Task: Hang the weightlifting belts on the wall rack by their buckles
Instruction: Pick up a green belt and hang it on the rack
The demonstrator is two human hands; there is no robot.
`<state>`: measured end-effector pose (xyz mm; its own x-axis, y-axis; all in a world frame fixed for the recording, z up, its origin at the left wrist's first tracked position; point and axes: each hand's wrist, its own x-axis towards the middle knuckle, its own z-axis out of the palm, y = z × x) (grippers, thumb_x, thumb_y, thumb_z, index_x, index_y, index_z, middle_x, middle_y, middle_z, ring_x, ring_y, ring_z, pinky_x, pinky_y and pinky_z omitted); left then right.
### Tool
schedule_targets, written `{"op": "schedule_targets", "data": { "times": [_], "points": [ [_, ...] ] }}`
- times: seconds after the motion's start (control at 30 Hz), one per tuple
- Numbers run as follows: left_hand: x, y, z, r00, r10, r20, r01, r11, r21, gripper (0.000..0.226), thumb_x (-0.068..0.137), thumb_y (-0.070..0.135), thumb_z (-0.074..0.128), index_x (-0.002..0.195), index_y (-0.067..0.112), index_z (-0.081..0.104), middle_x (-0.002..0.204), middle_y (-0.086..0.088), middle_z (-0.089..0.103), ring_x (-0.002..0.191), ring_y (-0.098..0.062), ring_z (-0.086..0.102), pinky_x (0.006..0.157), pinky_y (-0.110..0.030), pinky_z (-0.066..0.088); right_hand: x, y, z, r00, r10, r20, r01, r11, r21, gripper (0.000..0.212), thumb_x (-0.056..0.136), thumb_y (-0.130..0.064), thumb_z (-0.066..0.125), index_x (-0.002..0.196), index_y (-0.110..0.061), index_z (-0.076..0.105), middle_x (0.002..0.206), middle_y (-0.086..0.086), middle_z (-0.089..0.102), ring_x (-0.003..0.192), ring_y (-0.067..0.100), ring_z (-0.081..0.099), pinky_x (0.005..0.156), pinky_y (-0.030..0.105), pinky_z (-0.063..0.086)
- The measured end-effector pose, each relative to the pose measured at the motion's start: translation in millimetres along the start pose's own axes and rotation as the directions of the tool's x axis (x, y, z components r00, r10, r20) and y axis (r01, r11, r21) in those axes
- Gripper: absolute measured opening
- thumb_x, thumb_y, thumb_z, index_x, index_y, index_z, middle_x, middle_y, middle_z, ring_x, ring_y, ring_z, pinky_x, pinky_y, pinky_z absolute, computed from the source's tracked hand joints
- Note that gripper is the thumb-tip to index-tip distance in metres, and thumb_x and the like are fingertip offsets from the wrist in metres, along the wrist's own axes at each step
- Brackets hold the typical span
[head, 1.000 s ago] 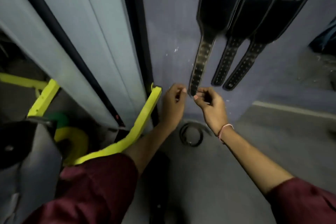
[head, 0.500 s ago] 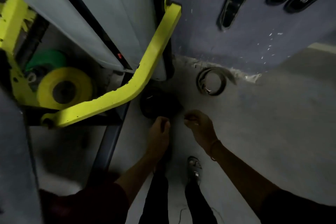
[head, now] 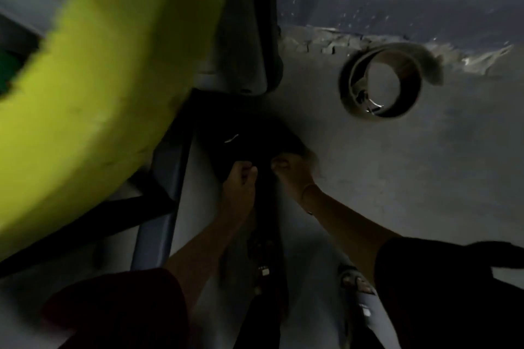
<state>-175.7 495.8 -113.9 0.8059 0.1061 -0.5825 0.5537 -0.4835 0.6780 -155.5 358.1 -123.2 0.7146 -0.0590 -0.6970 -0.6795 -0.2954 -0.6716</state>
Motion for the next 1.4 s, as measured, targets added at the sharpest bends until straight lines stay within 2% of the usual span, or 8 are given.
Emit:
{"op": "schedule_targets", "data": {
  "times": [0.17, 0.37, 0.7, 0.83, 1.0, 1.13, 1.2, 1.4],
  "points": [
    [83.9, -48.9, 38.2, 0.995, -0.101, -0.011, 0.100, 0.992, -0.079, 0.030, 0.102, 0.028, 0.050, 0.123, 0.008, 0.058, 0.118, -0.013, 0.065, 0.109, -0.026, 0.061, 0.095, -0.036, 0.049, 98.8, 54.2, 34.4, 0.997, 0.072, -0.037, -0.075, 0.991, -0.106, 0.037, 0.096, -0.020, 0.060, 0.126, 0.000, 0.056, 0.125, 0.019, 0.062, 0.119, 0.037, 0.058, 0.101, 0.048, 0.049],
    [131.3, -78.3, 66.2, 0.984, -0.174, 0.047, 0.179, 0.970, -0.166, 0.040, 0.101, 0.032, 0.051, 0.134, 0.009, 0.053, 0.131, -0.011, 0.061, 0.121, -0.027, 0.058, 0.107, -0.045, 0.046, 160.3, 90.8, 53.0, 0.989, 0.148, -0.030, -0.151, 0.959, -0.240, 0.080, 0.099, -0.017, 0.056, 0.155, -0.001, 0.001, 0.149, 0.031, 0.037, 0.135, 0.043, 0.043, 0.113, 0.045, 0.035],
    [108.7, -22.2, 86.9, 0.918, -0.386, 0.089, 0.386, 0.824, -0.415, 0.056, 0.098, 0.043, 0.053, 0.140, 0.005, 0.050, 0.124, -0.007, 0.058, 0.113, -0.028, 0.057, 0.086, -0.036, 0.047, 102.3, 89.2, 29.6, 1.000, -0.002, -0.003, 0.001, 0.970, -0.242, 0.072, 0.098, -0.019, 0.053, 0.156, -0.012, 0.012, 0.155, 0.029, 0.018, 0.136, 0.048, 0.036, 0.111, 0.044, 0.035],
    [77.7, 4.7, 90.9, 0.888, -0.456, 0.061, 0.417, 0.741, -0.526, 0.077, 0.088, 0.055, 0.063, 0.145, 0.006, 0.045, 0.138, -0.012, 0.055, 0.120, -0.036, 0.057, 0.098, -0.047, 0.051, 37.8, 87.4, 7.4, 0.993, -0.114, -0.018, 0.105, 0.961, -0.256, 0.072, 0.097, -0.014, 0.052, 0.157, -0.011, 0.012, 0.158, 0.027, 0.014, 0.137, 0.045, 0.036, 0.112, 0.047, 0.036],
    [11.2, 59.3, 105.5, 0.892, -0.451, 0.026, 0.371, 0.698, -0.613, 0.046, 0.103, 0.020, 0.047, 0.147, 0.007, 0.041, 0.143, -0.017, 0.050, 0.124, -0.039, 0.052, 0.103, -0.048, 0.047, -36.2, 74.7, -42.7, 0.982, -0.180, -0.051, 0.175, 0.980, -0.098, 0.080, 0.079, -0.028, 0.074, 0.147, -0.010, 0.036, 0.141, 0.017, 0.047, 0.126, 0.034, 0.051, 0.104, 0.047, 0.046],
    [-45.4, 119.3, 110.7, 0.936, -0.348, 0.058, 0.306, 0.720, -0.623, 0.041, 0.101, 0.015, 0.041, 0.140, 0.027, 0.044, 0.134, -0.009, 0.053, 0.118, -0.034, 0.056, 0.099, -0.051, 0.050, -92.7, 40.4, -104.8, 0.973, -0.059, -0.221, 0.103, 0.975, 0.194, 0.022, 0.085, -0.026, 0.072, 0.096, -0.014, 0.057, 0.096, 0.010, 0.060, 0.090, 0.024, 0.059, 0.077, 0.037, 0.048],
    [-73.5, 153.9, 106.3, 0.954, -0.282, 0.102, 0.283, 0.736, -0.615, 0.044, 0.098, 0.015, 0.042, 0.137, 0.035, 0.042, 0.132, -0.013, 0.054, 0.116, -0.040, 0.058, 0.097, -0.061, 0.050, -113.0, 16.2, -134.1, 0.911, -0.017, -0.411, 0.137, 0.955, 0.264, 0.035, 0.080, -0.046, 0.071, 0.084, -0.017, 0.052, 0.086, 0.008, 0.056, 0.082, 0.024, 0.057, 0.072, 0.042, 0.050],
    [-163.4, 268.2, 73.5, 0.980, -0.028, 0.196, 0.140, 0.799, -0.584, 0.054, 0.077, 0.015, 0.052, 0.128, 0.031, 0.049, 0.127, -0.014, 0.058, 0.113, -0.040, 0.059, 0.093, -0.065, 0.050, -184.0, -87.7, -220.2, 0.935, -0.044, -0.351, 0.258, 0.763, 0.592, 0.020, 0.092, -0.026, 0.067, 0.107, -0.020, 0.057, 0.106, -0.002, 0.067, 0.109, 0.023, 0.064, 0.093, 0.036, 0.055]
  ]
}}
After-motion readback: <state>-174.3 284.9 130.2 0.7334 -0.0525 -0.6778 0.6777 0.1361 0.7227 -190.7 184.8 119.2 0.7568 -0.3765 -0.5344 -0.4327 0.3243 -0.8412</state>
